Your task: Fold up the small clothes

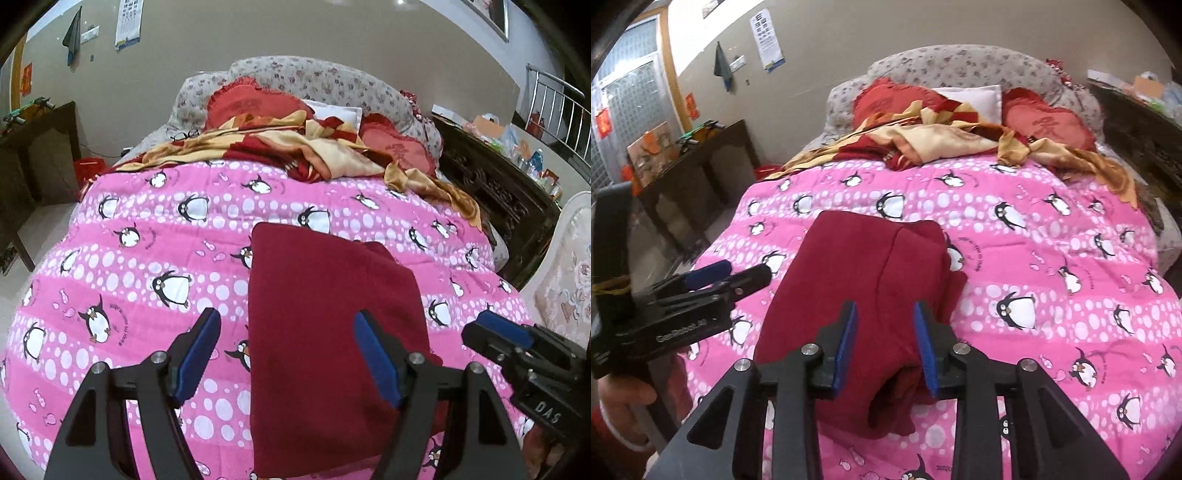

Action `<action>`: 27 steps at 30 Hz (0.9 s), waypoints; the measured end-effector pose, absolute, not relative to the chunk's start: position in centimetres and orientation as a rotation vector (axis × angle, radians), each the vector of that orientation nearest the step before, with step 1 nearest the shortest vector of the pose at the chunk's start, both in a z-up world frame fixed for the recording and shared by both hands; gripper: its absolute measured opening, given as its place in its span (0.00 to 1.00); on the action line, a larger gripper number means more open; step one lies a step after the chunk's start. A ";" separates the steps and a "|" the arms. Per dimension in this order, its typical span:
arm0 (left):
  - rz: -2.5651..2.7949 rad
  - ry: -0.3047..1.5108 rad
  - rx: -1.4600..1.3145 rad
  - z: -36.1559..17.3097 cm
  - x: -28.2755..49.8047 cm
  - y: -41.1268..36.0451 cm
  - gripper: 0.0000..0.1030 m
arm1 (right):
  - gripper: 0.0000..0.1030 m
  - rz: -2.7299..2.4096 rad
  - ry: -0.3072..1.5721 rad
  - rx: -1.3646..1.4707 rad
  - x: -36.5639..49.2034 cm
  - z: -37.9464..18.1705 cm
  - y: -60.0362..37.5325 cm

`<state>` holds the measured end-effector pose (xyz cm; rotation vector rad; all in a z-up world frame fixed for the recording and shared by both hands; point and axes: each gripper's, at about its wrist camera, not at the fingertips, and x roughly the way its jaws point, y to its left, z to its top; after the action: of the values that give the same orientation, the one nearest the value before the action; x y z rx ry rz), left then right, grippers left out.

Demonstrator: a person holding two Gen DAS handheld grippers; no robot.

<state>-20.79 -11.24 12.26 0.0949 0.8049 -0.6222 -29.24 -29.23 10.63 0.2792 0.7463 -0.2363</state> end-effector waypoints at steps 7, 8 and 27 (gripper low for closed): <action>-0.619 0.775 0.102 13.0 -21.4 -11.0 0.76 | 0.66 -0.290 0.743 0.303 -29.5 10.6 -29.3; -0.619 0.775 0.103 13.1 -21.4 -11.0 0.76 | 0.67 -0.295 0.742 0.306 -29.4 10.6 -29.4; -0.607 0.769 0.107 12.6 -21.2 -10.7 0.76 | 0.69 -0.293 0.770 0.307 -28.6 10.1 -29.2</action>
<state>-21.24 -10.69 12.65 0.1066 0.7691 -0.6067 -28.57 -29.17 10.09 0.3065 0.7704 -0.2929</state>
